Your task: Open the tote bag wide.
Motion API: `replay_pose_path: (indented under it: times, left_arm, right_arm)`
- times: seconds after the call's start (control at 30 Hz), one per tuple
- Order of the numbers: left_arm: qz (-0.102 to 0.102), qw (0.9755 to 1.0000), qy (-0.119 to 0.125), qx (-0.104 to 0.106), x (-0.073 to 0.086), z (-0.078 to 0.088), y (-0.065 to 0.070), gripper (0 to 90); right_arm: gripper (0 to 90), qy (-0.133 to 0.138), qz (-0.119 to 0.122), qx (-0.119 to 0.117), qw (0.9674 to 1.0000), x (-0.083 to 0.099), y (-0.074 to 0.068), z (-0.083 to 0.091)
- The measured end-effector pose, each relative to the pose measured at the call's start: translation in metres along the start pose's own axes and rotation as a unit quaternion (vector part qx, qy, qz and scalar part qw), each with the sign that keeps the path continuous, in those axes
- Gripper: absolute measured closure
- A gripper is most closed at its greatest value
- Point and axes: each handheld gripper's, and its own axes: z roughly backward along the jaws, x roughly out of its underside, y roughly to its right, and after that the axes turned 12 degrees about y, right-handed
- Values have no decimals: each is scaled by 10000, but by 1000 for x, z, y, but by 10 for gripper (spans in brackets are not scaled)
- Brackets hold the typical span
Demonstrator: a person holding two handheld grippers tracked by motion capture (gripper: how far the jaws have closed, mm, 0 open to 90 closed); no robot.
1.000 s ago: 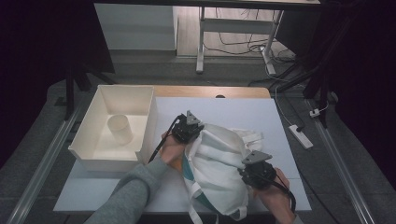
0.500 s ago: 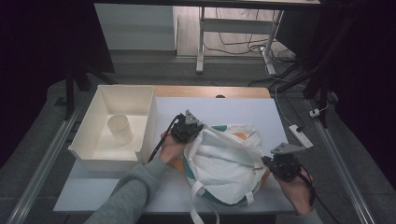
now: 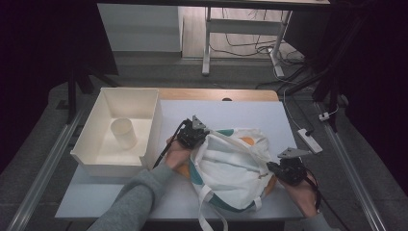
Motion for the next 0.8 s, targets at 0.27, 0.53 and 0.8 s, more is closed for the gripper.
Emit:
replay_pose_path:
  times: [0.27,0.53,0.8]
  left_arm:
    - [33,9997,179,161,-5,8,-1,734]
    - [126,9987,405,296,-14,24,-5,570]
    - [59,9978,514,418,-21,39,-3,499]
  right_arm:
    - [620,687,302,26,9972,-15,-15,15]
    - [613,982,733,-75,9924,-41,-28,9]
    - [784,515,920,512,9931,-61,-12,-39]
